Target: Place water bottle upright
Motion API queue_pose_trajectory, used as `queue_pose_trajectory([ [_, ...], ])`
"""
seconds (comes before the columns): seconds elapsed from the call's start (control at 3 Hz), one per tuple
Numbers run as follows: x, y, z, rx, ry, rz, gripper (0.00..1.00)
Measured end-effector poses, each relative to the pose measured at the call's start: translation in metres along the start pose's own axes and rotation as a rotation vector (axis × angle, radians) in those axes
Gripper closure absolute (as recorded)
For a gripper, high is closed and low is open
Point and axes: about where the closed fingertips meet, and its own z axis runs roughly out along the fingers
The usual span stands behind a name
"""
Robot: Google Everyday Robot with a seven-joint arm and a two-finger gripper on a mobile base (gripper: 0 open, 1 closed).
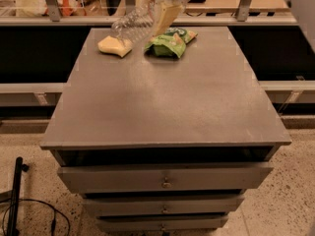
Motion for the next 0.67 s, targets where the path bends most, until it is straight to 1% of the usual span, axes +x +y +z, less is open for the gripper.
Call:
queue_pose_trajectory([
  [0.33,-0.0204,-0.0079,-0.0247,0.106,0.176,-0.248,1.00],
  [0.67,-0.0202,-0.0081,-0.0275,0.166,0.364,-0.388,1.00],
])
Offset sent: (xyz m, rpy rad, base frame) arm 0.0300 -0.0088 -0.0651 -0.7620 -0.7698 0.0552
